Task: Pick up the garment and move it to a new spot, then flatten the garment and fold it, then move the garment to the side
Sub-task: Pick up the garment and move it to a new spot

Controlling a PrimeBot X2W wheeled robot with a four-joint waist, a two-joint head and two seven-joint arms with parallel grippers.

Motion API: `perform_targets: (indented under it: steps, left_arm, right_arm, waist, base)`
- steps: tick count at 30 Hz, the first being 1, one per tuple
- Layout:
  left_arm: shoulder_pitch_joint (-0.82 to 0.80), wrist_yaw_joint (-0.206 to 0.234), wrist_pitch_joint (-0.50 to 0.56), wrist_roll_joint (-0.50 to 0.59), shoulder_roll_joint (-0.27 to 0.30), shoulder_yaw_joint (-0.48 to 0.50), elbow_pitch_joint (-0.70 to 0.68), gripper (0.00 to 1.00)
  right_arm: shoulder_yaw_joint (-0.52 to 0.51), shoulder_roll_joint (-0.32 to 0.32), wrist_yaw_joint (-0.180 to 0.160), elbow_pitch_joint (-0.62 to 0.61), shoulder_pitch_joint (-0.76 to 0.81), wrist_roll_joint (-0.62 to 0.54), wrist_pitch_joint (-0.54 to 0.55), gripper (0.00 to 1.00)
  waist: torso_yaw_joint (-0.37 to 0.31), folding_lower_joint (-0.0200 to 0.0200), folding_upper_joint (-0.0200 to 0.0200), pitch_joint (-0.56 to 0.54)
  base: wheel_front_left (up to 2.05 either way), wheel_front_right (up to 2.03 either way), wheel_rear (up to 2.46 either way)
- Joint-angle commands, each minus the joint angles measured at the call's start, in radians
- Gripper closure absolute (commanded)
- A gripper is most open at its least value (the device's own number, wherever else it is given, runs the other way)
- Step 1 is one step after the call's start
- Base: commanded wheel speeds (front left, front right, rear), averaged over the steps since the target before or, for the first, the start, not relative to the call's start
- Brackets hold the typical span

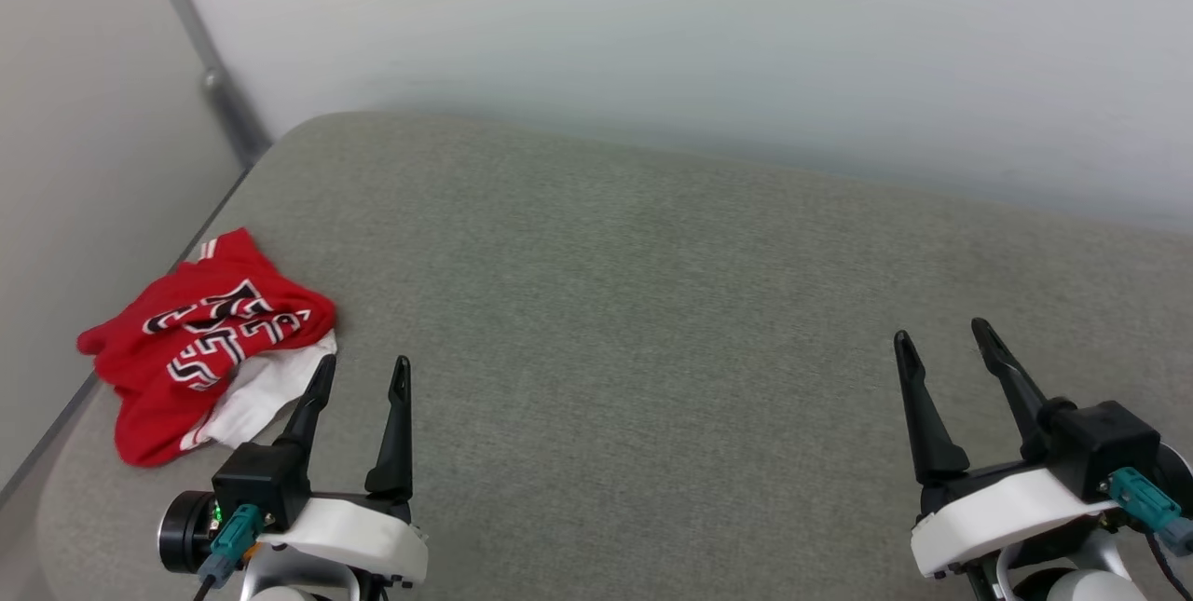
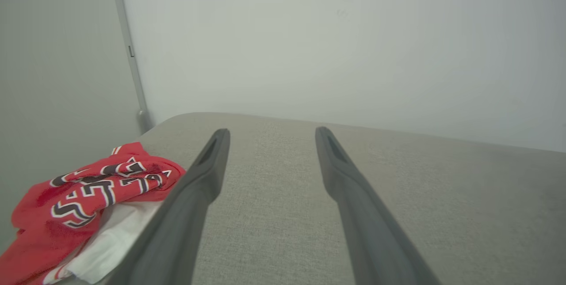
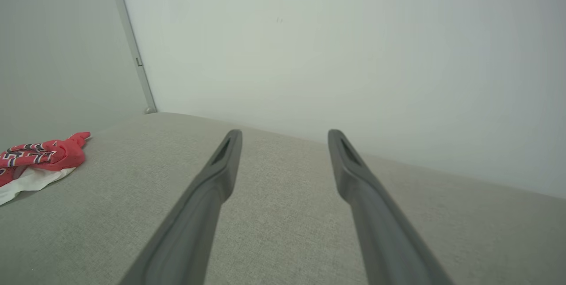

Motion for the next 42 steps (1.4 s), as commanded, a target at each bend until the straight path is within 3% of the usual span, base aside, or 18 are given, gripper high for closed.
perform_targets:
  steps: [1, 10, 16, 31, 36, 42]
  left_arm:
    - [-0.003, -0.004, -0.003, 0.006, -0.001, 0.003, -0.004, 0.00]
    - [0.004, -0.003, -0.003, 0.006, -0.002, 0.029, -0.024, 0.00]
    - [0.007, -0.004, -0.003, 0.007, -0.002, 0.042, -0.033, 0.00]
    - [-0.006, 0.002, -0.003, 0.015, -0.002, 0.077, -0.045, 0.00]
    - [-0.092, -0.005, -0.003, 0.001, 0.019, 0.061, 0.012, 0.00]
    - [-0.274, -0.006, 0.009, -0.032, 0.082, 0.063, 0.132, 0.00]
  right_arm:
    - [0.006, 0.002, 0.000, -0.002, -0.011, -0.001, 0.000, 0.00]
    - [0.058, 0.002, 0.000, -0.015, -0.028, -0.001, 0.007, 0.00]
    - [0.076, 0.002, 0.000, -0.017, -0.041, -0.002, 0.010, 0.00]
    - [0.104, 0.002, 0.000, 0.002, -0.087, -0.008, 0.015, 0.00]
    - [0.083, 0.002, 0.000, -0.025, -0.079, -0.018, 0.032, 0.00]
    - [0.085, 0.001, 0.000, -0.080, -0.118, -0.049, 0.070, 0.00]
  waist:
    - [0.066, 0.0000, 0.0000, 0.005]
    - [0.204, 0.0000, 0.0000, 0.021]
    - [0.253, 0.0000, 0.0000, 0.029]
    - [0.264, 0.0000, 0.0000, 0.060]
    - [0.260, 0.0000, 0.0000, 0.096]
    - [0.191, 0.0000, 0.0000, 0.207]
  base:
    - [0.00, 0.00, 0.00]
    - [0.00, 0.00, 0.00]
    - [0.00, 0.00, 0.00]
    - [0.00, 0.00, 0.00]
    - [0.00, 0.00, 0.00]
    - [0.00, 0.00, 0.00]
